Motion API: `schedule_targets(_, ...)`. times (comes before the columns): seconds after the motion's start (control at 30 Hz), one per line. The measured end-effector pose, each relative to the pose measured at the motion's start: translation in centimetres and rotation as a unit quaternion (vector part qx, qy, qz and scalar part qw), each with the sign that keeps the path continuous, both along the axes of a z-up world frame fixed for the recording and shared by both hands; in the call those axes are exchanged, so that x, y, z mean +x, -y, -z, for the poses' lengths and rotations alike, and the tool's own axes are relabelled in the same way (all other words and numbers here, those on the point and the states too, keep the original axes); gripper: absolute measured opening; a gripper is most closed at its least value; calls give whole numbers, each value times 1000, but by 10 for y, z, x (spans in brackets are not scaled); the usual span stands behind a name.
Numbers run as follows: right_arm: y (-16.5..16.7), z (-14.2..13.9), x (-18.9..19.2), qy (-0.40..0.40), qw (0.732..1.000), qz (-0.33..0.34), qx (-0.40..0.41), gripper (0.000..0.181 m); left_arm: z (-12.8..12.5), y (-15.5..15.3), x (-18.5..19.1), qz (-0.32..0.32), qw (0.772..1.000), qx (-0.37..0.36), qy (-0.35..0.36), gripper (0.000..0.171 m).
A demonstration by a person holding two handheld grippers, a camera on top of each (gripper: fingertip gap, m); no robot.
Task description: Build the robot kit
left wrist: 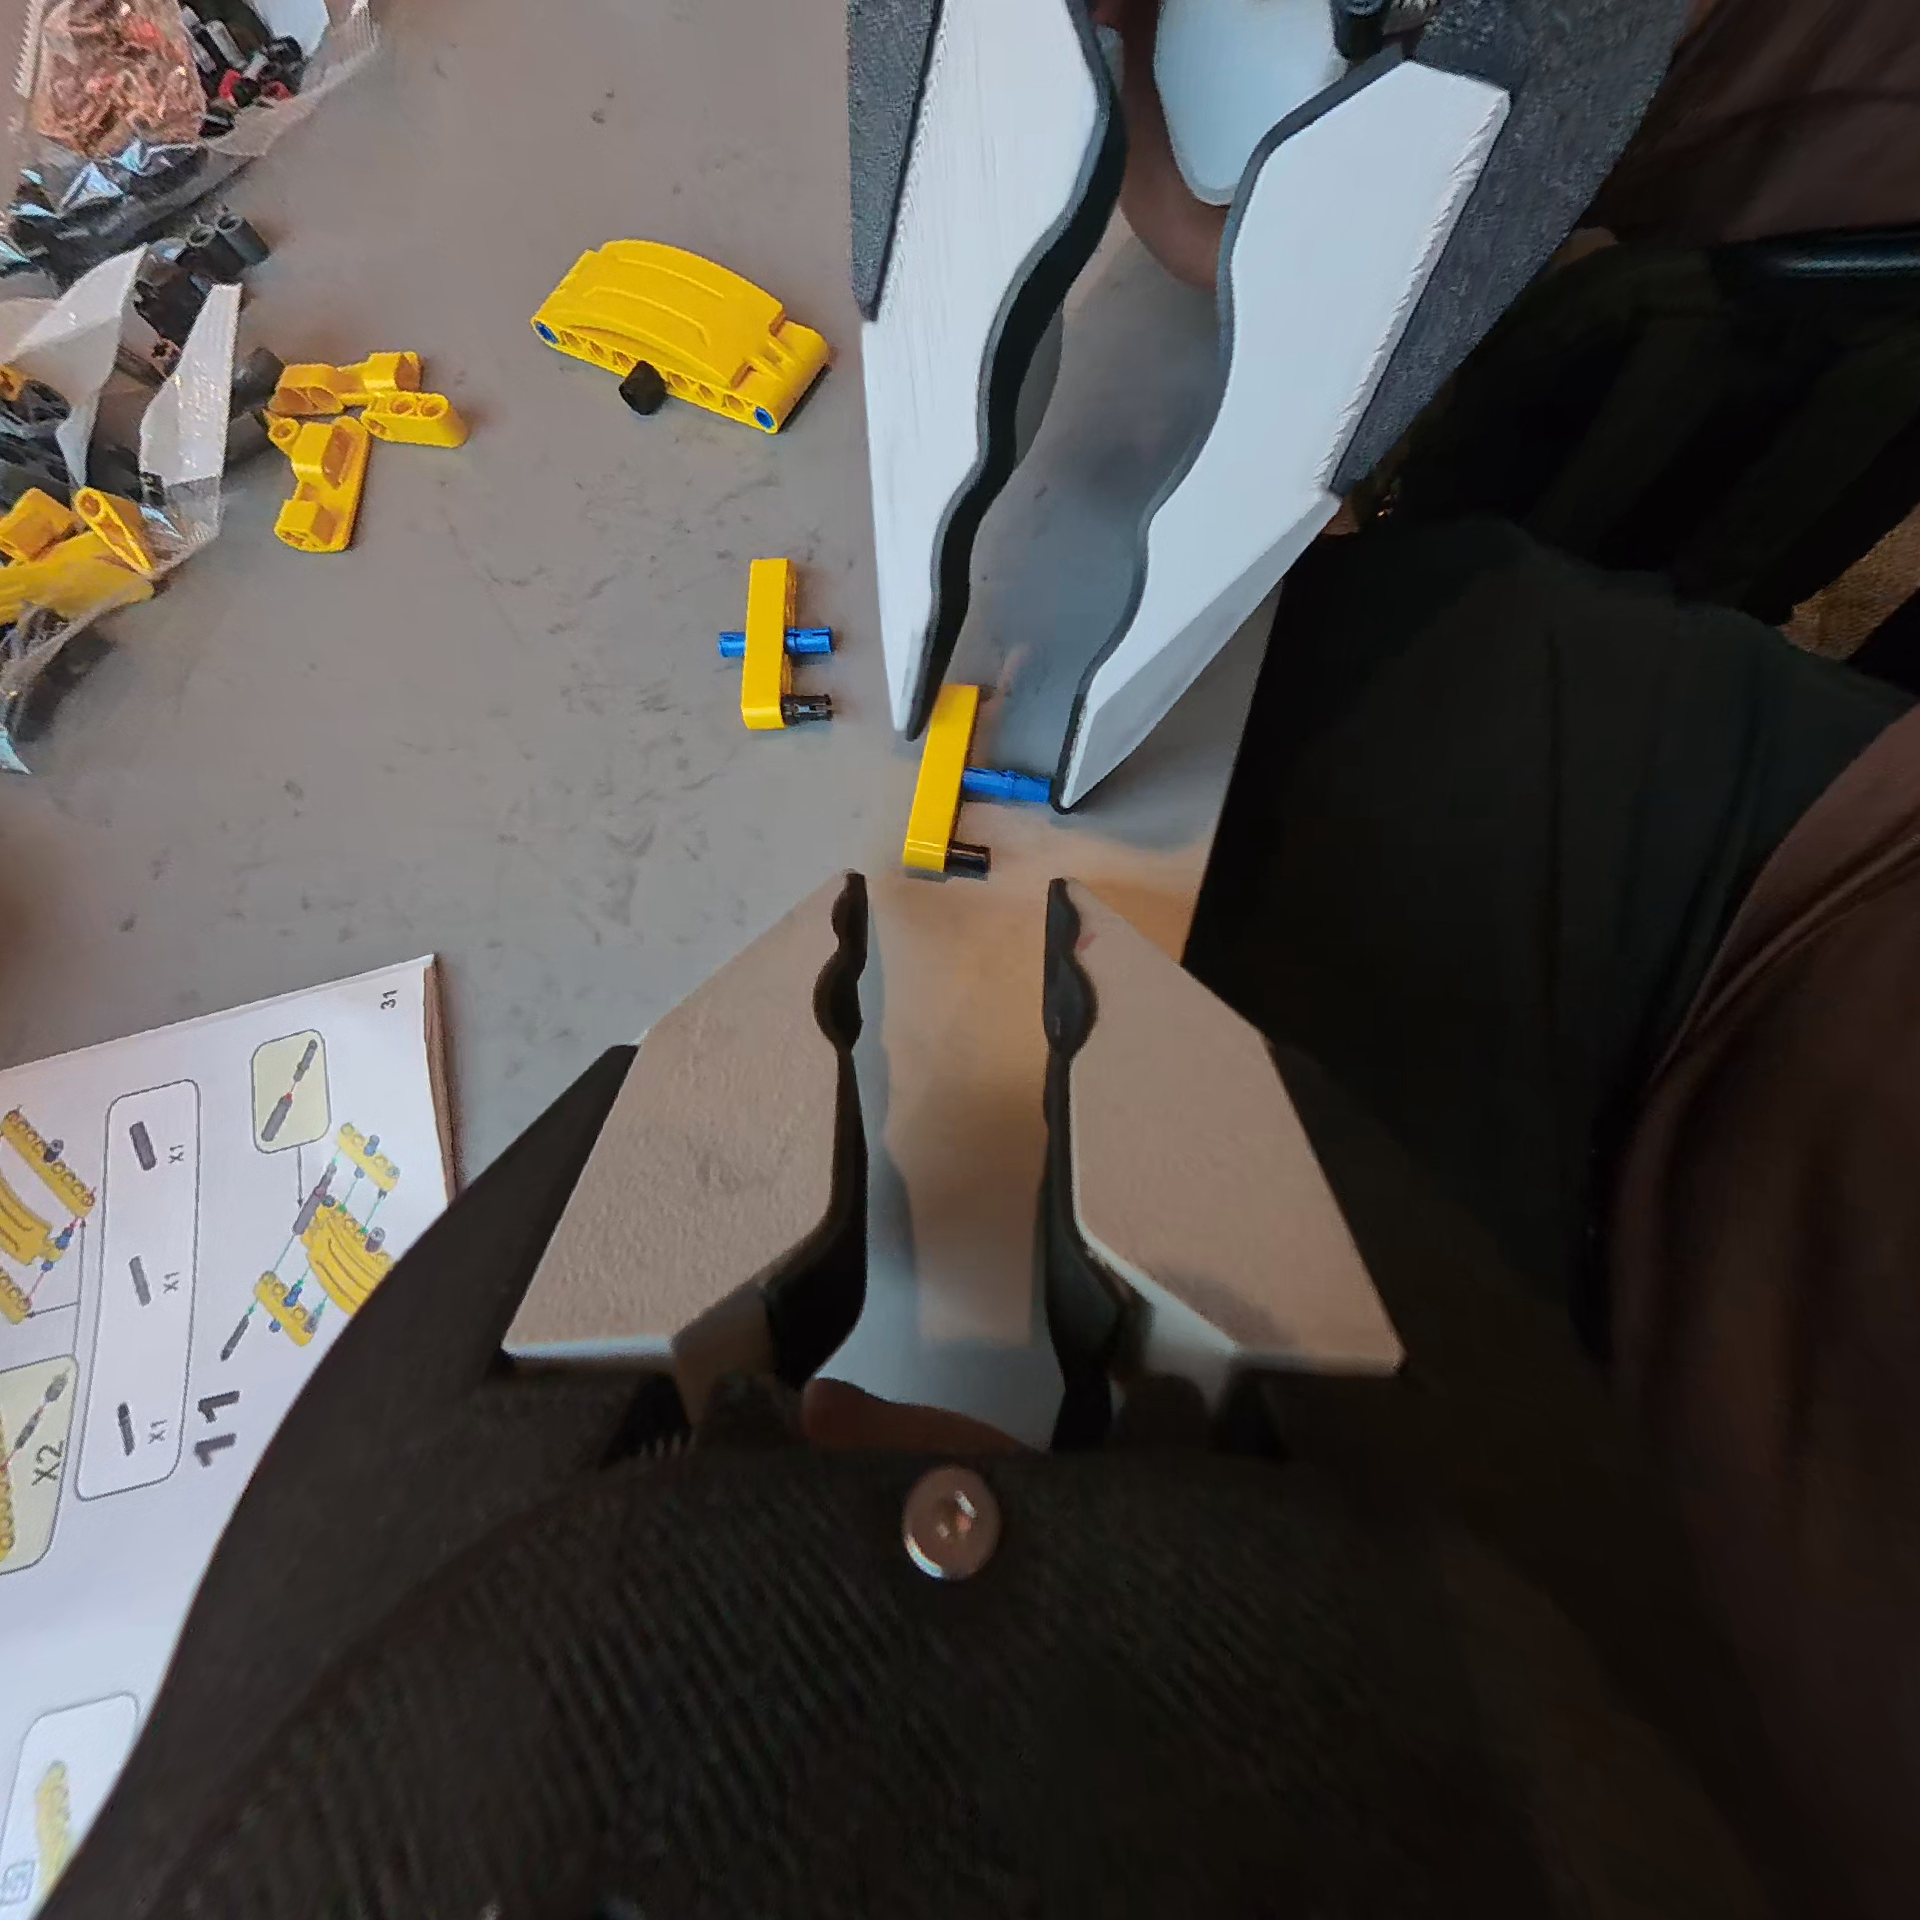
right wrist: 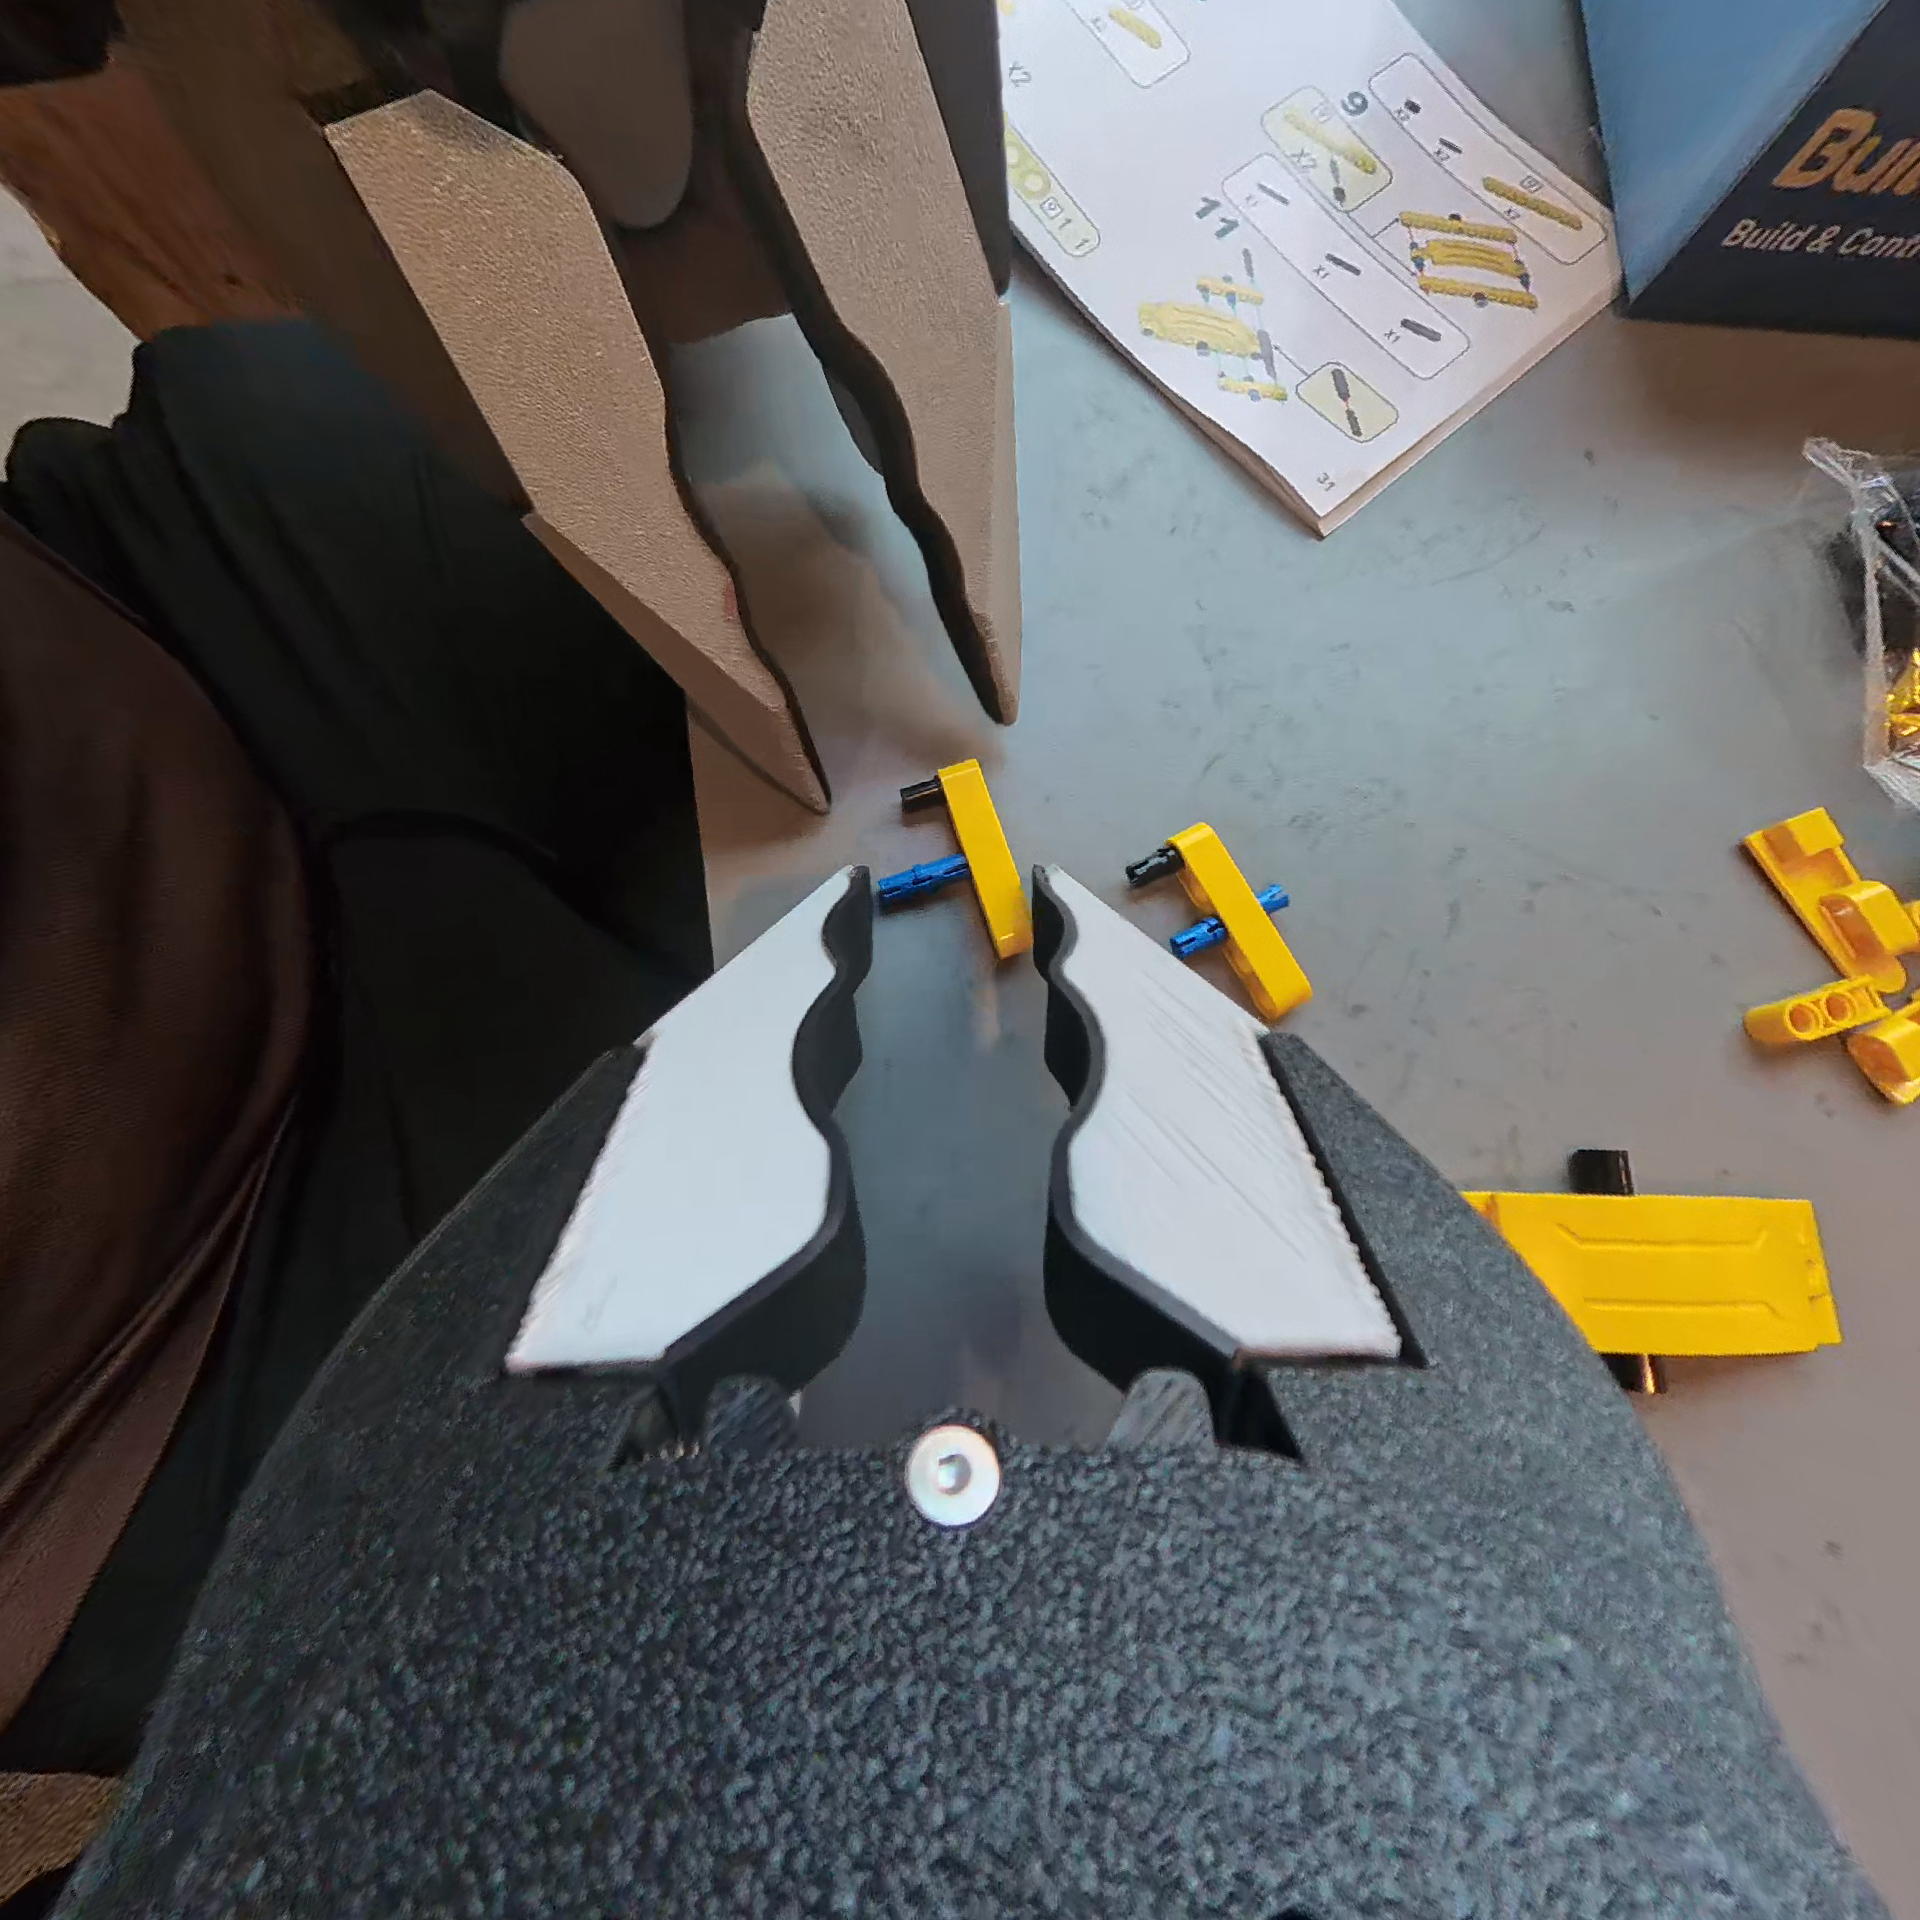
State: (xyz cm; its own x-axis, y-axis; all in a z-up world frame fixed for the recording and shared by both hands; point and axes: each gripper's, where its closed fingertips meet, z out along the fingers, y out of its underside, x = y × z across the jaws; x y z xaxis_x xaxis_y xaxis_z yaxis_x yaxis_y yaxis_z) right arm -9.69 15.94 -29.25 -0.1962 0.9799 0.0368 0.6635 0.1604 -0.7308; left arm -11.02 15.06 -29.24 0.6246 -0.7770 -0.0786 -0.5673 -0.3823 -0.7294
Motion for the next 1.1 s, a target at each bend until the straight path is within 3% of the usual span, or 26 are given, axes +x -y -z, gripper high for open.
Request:
schedule_targets(0.47,14,2,-4,8,1000,-21,-15,27,2,4,3,17,1000,-10,5,14)
schedule_targets(1.1,17,2,-11,30,999,-3,-9,25,2,6,-4,17,1000,-9,2,14)
